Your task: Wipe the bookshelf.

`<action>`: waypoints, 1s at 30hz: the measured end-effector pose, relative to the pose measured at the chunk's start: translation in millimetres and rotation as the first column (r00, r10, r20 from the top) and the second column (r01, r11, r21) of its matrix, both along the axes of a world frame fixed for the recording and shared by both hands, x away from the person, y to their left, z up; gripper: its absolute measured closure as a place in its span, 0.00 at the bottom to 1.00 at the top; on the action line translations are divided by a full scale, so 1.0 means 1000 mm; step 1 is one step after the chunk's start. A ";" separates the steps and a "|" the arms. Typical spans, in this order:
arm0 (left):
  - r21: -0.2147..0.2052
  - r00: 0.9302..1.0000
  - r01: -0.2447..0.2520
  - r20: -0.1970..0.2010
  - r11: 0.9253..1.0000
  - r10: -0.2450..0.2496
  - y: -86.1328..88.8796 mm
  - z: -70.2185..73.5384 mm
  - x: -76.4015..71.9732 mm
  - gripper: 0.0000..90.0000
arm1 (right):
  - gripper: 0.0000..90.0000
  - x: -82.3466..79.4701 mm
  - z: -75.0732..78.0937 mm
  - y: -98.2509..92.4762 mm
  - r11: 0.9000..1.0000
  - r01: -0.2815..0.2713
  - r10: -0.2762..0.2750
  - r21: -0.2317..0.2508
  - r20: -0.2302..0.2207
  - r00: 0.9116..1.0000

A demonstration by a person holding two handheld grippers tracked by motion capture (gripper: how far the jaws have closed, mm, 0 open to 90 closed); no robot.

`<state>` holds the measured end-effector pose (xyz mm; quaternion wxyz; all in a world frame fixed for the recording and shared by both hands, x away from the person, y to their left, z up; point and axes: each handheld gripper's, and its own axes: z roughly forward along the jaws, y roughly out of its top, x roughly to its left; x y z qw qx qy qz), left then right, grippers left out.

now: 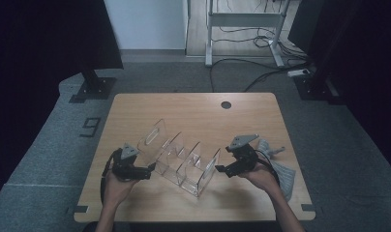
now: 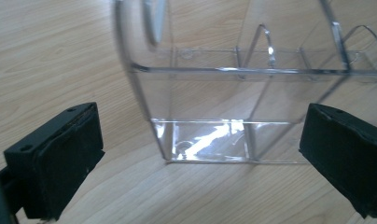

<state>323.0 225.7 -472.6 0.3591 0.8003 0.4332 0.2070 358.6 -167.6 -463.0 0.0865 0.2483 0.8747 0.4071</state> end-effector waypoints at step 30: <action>0.026 0.996 0.088 -0.013 0.996 -0.087 -0.048 -0.008 0.002 0.00 | 0.18 -0.020 0.005 0.003 0.993 -0.120 0.120 0.015 -0.034 0.992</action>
